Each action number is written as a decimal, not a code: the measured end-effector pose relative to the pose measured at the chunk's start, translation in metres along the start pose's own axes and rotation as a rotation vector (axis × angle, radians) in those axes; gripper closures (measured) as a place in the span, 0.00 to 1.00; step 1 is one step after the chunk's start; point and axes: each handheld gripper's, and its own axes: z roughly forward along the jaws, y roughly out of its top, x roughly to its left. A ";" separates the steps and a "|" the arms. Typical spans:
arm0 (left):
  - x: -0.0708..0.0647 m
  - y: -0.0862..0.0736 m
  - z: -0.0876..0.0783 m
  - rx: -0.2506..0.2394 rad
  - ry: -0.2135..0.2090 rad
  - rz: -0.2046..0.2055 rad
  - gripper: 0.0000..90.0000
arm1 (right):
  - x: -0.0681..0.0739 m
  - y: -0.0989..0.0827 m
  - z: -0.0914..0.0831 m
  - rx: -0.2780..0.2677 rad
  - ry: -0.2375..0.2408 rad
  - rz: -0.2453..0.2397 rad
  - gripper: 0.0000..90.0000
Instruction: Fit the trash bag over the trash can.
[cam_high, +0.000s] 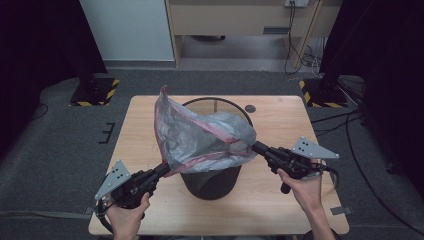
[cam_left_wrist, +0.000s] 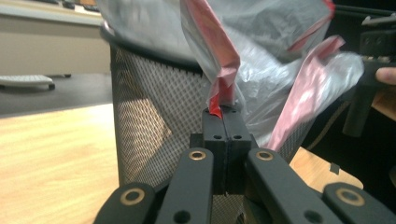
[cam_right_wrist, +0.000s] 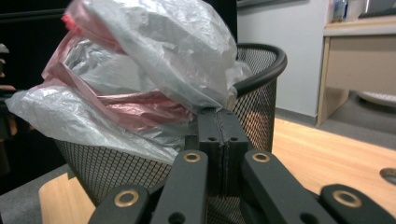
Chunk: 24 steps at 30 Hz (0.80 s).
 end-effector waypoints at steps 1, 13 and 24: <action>-0.001 -0.003 0.003 0.009 -0.005 -0.002 1.00 | 0.000 0.000 0.000 0.016 0.005 0.010 1.00; -0.009 -0.014 0.014 0.107 -0.030 0.031 1.00 | 0.000 -0.005 0.005 0.147 -0.020 0.026 1.00; 0.008 -0.010 0.002 -0.036 0.002 0.014 0.83 | -0.004 -0.008 0.007 0.142 -0.071 -0.007 0.87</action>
